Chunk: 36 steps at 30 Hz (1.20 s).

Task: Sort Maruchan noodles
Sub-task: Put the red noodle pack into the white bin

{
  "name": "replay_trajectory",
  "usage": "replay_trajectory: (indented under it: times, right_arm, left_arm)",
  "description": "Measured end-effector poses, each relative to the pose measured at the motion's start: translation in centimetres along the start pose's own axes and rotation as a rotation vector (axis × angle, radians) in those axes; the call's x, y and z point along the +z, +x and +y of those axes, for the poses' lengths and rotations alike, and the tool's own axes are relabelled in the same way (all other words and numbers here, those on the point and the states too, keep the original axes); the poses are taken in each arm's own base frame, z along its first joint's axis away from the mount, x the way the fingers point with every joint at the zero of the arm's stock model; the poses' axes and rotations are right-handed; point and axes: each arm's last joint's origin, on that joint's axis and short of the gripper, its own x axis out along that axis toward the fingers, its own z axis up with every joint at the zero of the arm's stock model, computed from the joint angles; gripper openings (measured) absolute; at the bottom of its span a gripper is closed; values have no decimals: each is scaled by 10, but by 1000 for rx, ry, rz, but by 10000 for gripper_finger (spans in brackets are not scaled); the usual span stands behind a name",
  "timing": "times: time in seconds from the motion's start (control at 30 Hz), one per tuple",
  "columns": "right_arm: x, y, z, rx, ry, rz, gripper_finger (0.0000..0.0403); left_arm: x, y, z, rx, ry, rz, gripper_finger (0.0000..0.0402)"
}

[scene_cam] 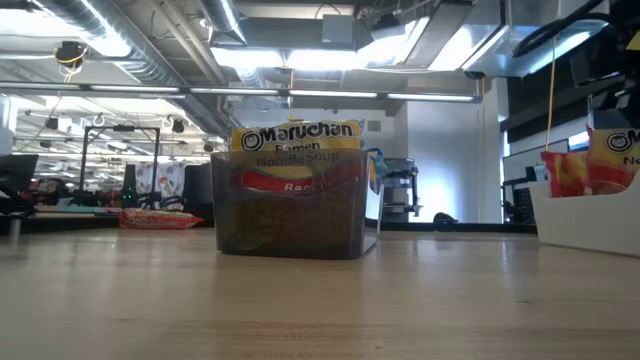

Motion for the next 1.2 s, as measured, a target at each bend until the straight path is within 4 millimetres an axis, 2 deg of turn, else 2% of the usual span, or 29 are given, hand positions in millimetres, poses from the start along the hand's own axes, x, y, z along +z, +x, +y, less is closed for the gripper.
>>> replay_trajectory:
  times: [0.13,0.3,0.77,0.93,1.2]
  right_arm:
    - [-3,0,-2,-14,0,40,183]
    - [-4,-1,-4,-24,12,56,192]
    - [-2,-2,-9,-153,49,-59,138]
    - [-2,-2,-8,-124,50,-31,121]
    - [-2,-2,-6,-93,60,-13,118]
  left_arm:
    - [0,0,0,1,0,0,196]
    - [0,0,0,0,6,1,196]
    - [1,1,2,1,5,1,196]
    - [1,1,1,-7,4,8,196]
    - [1,1,1,-14,-8,6,196]
